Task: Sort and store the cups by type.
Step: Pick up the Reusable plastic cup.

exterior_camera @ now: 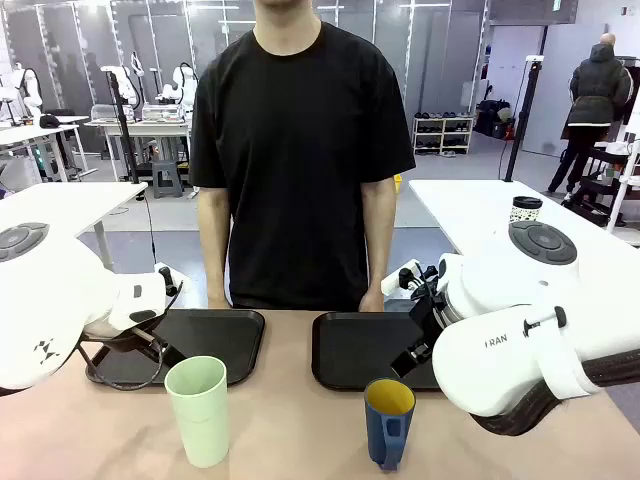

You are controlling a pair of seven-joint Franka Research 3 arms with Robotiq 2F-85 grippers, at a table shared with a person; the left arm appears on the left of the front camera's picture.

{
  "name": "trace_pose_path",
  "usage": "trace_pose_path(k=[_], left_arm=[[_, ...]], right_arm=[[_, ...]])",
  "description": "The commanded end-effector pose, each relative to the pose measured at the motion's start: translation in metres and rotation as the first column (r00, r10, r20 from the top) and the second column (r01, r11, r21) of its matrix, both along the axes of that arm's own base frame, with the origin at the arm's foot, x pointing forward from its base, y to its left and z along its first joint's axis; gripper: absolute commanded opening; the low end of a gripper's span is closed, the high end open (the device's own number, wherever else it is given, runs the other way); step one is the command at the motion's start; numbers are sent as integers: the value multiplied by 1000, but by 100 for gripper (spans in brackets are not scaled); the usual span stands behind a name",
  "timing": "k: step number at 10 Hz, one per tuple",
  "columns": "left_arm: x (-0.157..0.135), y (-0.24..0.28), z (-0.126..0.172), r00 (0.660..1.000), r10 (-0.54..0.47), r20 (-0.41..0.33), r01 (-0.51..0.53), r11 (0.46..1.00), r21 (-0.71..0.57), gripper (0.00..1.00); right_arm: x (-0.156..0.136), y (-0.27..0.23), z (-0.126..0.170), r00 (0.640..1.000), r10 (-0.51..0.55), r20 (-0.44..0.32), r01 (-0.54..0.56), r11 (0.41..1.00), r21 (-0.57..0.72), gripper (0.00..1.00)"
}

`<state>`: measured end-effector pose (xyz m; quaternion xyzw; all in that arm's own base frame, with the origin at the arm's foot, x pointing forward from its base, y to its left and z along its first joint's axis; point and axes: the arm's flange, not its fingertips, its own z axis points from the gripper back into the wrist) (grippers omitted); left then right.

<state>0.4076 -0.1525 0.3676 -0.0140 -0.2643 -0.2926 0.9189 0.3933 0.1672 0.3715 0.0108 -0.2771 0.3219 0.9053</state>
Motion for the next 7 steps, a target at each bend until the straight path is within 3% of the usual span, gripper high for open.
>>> trace_pose_path(k=[1, 7], left_arm=[[0, 0, 0, 1000, -1, 0, 1, 1000, 0, 100], [0, 0, 0, 1000, -1, 0, 1, 1000, 0, 100]], right_arm=[[0, 0, 0, 1000, 0, 0, 0, 1000, 0, 100], [0, 0, 0, 1000, 0, 0, 0, 1000, 0, 100]])
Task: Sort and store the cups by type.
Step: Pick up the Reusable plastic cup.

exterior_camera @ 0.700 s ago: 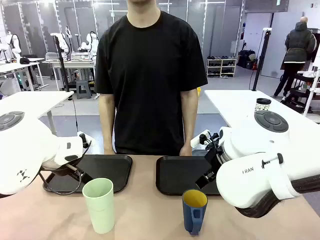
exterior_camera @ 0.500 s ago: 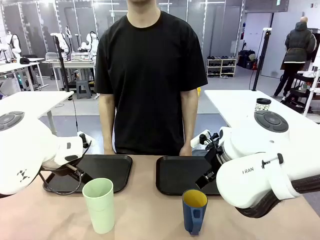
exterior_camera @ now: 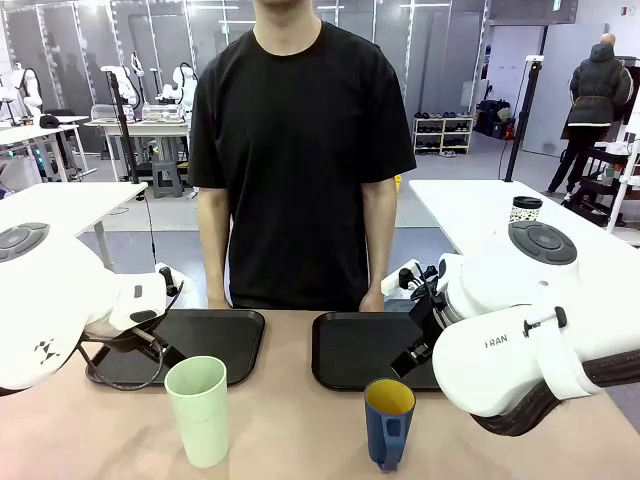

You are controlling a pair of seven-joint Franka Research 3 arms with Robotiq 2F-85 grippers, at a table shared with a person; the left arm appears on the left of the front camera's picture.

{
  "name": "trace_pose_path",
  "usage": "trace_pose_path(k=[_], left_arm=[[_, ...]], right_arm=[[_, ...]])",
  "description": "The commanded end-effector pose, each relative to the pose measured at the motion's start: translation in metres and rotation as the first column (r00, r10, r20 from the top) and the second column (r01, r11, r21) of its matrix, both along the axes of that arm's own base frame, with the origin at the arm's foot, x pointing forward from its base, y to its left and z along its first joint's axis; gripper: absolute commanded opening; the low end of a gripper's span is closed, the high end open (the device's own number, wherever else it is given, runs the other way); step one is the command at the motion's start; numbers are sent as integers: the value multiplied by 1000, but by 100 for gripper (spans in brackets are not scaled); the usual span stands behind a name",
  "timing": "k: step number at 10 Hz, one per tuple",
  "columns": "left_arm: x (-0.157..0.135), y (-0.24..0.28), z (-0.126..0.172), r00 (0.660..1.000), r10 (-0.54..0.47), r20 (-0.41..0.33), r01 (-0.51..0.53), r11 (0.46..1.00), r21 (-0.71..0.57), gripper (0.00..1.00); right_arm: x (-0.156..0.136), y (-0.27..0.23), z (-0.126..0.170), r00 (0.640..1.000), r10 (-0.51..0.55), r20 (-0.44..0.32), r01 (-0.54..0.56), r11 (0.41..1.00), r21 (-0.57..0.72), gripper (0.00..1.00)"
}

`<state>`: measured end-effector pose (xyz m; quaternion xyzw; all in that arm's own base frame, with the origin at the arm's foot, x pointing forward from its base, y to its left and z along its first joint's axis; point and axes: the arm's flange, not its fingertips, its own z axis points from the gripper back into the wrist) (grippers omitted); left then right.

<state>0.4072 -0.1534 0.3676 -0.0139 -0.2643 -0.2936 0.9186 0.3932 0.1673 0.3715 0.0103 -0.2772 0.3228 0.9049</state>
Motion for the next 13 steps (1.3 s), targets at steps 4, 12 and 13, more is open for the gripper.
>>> trace_pose_path(k=[4, 12, 13], left_arm=[[0, 1, 0, 1000, 2, 0, -2, 1000, -1, 100], [0, 1, 0, 1000, 2, 0, -2, 1000, -1, 100], [0, 1, 0, 1000, 2, 0, -2, 1000, -1, 100]], right_arm=[[0, 0, 0, 1000, -2, -1, 2, 1000, 1, 100], [0, 0, 0, 1000, -2, -1, 2, 1000, 1, 100], [0, 0, 0, 1000, -2, -1, 2, 1000, 1, 100]])
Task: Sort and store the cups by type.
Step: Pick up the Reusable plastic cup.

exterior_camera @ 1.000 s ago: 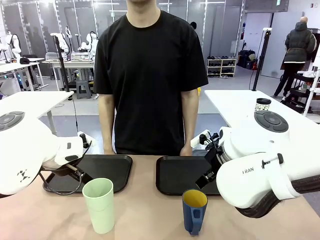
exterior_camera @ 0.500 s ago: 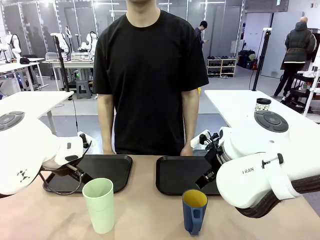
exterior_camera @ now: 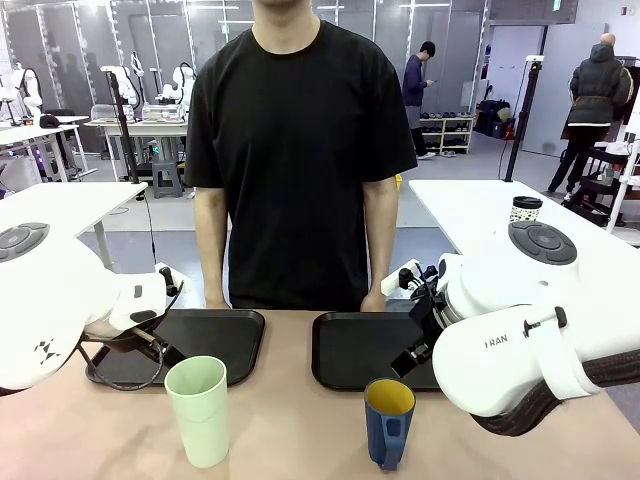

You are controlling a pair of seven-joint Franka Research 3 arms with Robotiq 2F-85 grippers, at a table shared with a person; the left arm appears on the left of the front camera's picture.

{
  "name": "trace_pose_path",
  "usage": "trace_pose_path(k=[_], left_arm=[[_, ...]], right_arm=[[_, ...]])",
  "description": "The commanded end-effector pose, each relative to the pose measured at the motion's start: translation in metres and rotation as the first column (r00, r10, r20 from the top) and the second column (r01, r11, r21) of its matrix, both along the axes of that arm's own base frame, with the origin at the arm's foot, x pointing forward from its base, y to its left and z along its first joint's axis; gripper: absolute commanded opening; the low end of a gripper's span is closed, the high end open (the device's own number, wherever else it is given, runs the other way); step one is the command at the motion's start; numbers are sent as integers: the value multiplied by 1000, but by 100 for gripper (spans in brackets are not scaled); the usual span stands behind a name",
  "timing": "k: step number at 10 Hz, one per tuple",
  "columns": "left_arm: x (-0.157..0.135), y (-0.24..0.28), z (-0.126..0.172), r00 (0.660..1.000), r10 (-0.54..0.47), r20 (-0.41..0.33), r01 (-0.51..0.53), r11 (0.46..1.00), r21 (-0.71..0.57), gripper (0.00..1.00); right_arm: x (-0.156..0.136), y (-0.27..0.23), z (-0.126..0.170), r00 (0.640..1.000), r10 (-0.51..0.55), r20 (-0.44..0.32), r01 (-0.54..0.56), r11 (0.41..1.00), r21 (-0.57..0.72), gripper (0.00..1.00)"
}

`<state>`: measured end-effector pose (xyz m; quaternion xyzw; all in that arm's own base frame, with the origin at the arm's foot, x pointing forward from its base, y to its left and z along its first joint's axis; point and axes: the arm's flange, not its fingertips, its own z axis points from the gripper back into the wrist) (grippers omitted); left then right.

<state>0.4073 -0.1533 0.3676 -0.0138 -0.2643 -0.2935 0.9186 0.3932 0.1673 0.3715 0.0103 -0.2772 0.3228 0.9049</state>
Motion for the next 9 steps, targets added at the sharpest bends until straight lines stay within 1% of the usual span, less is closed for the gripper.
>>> trace_pose_path(k=[1, 2, 3, 4, 5, 6, 8, 9], left_arm=[[0, 0, 0, 1000, 1, 0, -1, 1000, -1, 100], [0, 0, 0, 1000, 0, 0, 0, 1000, 0, 100], [3, -1, 14, 998, 53, 22, -54, 998, 30, 100], [5, -3, 36, 996, 76, 47, -78, 997, 28, 100], [5, -6, 66, 988, 105, 113, -110, 993, 40, 100], [4, -10, 90, 975, 145, 170, -154, 987, 39, 100], [-9, -18, 125, 966, 160, 205, -167, 986, 19, 100], [-20, -24, 138, 957, 153, 248, -164, 986, 24, 100]], right_arm=[[0, 0, 0, 1000, -2, -1, 2, 1000, 2, 100], [0, 0, 0, 1000, 0, 0, 0, 1000, 0, 100], [-1, 0, 26, 999, -5, 51, 6, 1000, -23, 100], [-4, 2, 45, 996, -19, 82, 22, 999, -36, 100], [-7, 3, 79, 990, -46, 136, 50, 998, -30, 100], [-11, 3, 106, 980, -65, 187, 72, 997, -30, 100], [-28, 5, 145, 963, -87, 253, 98, 995, -33, 100], [-37, 5, 157, 957, -96, 275, 107, 994, -27, 100]])
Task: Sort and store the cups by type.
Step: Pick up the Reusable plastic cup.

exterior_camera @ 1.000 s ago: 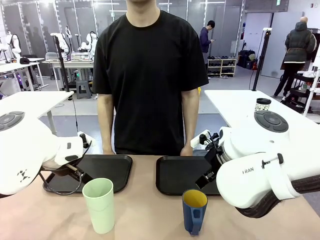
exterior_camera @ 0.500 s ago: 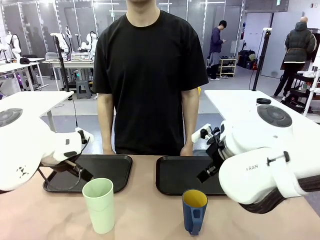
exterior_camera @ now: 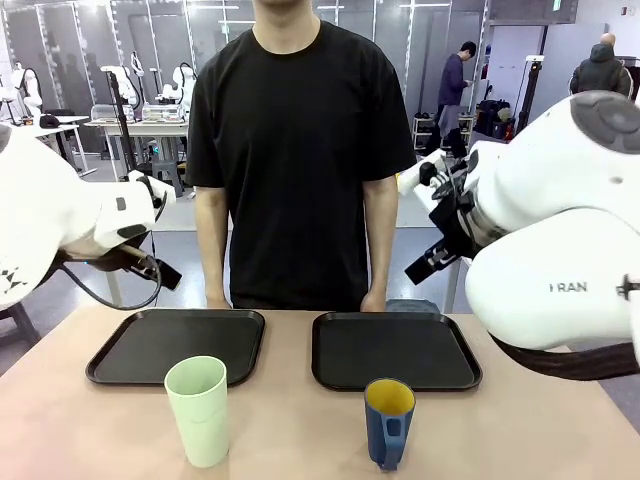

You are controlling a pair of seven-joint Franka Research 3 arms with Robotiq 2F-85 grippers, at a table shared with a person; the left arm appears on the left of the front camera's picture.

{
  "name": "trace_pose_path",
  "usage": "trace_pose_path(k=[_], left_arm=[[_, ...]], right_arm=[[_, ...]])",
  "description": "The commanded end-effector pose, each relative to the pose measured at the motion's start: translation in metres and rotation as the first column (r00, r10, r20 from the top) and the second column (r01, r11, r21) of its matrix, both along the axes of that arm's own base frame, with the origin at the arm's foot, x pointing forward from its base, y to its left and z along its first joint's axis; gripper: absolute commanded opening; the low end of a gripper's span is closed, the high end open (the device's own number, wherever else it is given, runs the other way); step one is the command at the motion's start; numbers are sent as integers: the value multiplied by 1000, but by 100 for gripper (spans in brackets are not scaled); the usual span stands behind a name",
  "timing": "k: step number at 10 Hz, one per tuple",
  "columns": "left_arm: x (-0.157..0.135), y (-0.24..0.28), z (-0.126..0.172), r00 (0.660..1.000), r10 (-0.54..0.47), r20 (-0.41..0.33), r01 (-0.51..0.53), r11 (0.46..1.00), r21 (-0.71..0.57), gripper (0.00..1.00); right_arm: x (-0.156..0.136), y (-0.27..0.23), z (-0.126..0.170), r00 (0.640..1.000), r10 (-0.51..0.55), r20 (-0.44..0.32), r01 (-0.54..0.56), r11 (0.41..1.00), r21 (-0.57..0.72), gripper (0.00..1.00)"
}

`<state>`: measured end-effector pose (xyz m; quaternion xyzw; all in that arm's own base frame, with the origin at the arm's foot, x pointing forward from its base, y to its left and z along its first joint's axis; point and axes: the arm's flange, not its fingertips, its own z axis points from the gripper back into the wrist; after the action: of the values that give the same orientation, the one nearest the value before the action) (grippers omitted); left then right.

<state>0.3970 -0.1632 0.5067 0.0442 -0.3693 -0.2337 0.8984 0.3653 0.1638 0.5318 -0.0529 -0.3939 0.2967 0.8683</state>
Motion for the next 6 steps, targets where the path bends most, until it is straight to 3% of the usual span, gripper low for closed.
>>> trace_pose_path(k=[1, 6], left_arm=[[-17, -17, 6, 999, 7, 40, -8, 1000, 25, 100], [-26, -16, 10, 998, 18, 63, -22, 998, 63, 100]], right_arm=[[-14, 8, 2, 999, -51, 20, 51, 999, -17, 100], [-18, 4, -3, 998, -57, 25, 58, 997, -51, 100]])
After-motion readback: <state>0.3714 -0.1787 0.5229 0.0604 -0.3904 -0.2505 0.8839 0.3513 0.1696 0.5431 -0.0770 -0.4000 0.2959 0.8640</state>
